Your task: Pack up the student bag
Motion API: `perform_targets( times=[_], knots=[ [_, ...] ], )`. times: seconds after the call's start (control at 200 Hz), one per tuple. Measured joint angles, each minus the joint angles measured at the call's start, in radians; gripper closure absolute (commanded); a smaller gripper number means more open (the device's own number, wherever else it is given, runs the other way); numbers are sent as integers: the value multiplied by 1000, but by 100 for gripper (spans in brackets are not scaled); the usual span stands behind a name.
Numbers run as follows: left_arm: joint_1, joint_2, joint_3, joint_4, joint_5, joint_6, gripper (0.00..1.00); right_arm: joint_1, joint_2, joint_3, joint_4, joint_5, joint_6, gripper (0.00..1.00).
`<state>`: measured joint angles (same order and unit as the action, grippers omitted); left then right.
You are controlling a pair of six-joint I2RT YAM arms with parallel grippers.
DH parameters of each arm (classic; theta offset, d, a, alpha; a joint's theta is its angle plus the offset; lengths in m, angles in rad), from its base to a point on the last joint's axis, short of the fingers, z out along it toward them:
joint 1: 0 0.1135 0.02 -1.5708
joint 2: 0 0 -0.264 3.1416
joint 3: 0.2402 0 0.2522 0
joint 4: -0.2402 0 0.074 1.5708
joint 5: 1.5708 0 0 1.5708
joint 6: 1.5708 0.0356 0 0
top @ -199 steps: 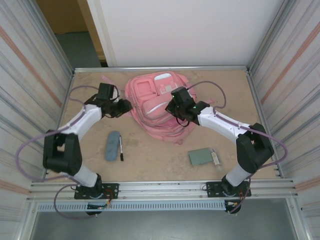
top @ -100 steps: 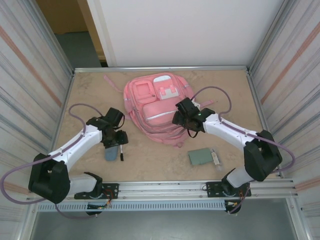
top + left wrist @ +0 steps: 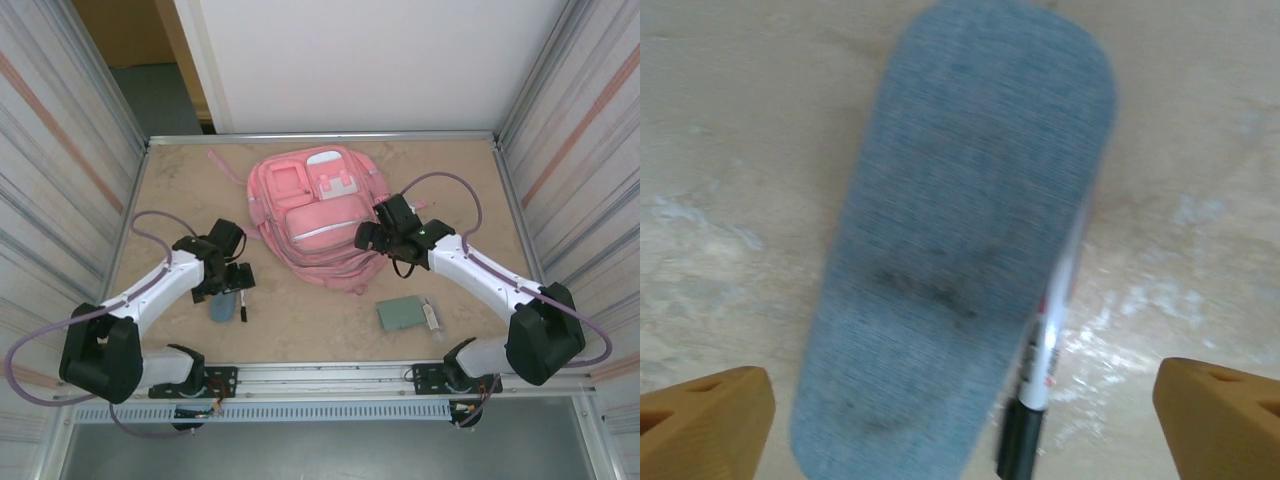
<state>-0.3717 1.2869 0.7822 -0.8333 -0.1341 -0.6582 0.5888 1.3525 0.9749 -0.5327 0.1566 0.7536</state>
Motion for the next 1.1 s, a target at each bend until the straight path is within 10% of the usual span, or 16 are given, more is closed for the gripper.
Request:
perform_targets(
  times=[0.742,1.102],
  knots=[
    [122,17,-109,191,164,26,52,7,0,0,29,-57,-9,1],
    [73,-264,-83,175,377,0,52,19,67,67,87,-377,-66,1]
  ],
)
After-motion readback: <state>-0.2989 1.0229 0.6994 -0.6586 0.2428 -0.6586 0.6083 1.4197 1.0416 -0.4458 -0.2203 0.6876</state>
